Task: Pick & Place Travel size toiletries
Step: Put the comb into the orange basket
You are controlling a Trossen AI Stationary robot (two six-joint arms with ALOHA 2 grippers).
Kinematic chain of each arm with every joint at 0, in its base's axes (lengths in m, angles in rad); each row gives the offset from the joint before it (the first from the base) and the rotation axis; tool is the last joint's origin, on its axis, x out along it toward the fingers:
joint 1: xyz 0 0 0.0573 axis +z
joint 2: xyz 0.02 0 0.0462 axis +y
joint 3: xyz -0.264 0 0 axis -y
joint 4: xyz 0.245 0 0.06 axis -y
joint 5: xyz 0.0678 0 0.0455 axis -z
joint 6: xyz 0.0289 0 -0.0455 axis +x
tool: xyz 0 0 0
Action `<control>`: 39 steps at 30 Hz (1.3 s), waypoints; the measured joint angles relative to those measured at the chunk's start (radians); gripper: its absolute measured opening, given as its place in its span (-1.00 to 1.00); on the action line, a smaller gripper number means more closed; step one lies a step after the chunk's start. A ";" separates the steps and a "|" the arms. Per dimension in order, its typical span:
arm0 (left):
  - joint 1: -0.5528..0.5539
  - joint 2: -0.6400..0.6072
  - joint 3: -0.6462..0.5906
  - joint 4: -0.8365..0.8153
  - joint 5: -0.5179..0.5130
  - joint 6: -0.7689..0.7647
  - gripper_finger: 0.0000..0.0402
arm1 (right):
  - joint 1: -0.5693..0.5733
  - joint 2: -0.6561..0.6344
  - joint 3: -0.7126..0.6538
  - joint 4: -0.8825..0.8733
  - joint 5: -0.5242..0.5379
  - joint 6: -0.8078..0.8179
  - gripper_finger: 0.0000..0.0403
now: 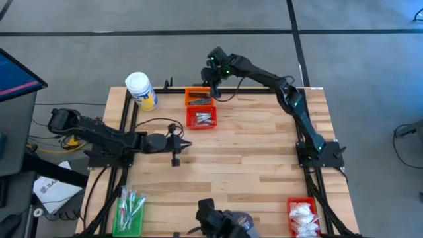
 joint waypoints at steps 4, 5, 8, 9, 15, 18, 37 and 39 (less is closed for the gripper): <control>0.016 0.001 -0.006 0.010 0.001 0.006 -0.92 | 0.023 0.000 0.000 0.031 0.003 0.001 -0.99; 0.020 0.001 -0.014 0.019 0.001 0.014 -0.92 | 0.029 0.000 0.000 0.042 0.003 0.001 -0.99; 0.029 0.001 -0.044 0.067 0.007 0.020 -0.92 | 0.044 0.003 0.000 0.086 -0.002 -0.004 -0.99; 0.031 0.001 -0.055 0.093 0.008 0.020 -0.92 | 0.050 0.016 0.002 0.117 -0.008 -0.005 -0.99; 0.038 -0.005 -0.080 0.153 0.050 0.014 -0.92 | 0.050 0.090 -0.002 0.186 -0.049 0.001 -0.99; 0.038 -0.005 -0.080 0.156 0.069 0.005 -0.92 | 0.044 0.094 -0.001 0.187 -0.052 0.011 -0.99; 0.038 -0.001 -0.080 0.168 0.069 0.004 -0.92 | 0.036 0.141 0.000 0.232 -0.076 0.018 -0.99; 0.038 -0.001 -0.080 0.167 0.069 0.004 -0.92 | 0.037 0.151 0.001 0.231 -0.076 0.018 -0.99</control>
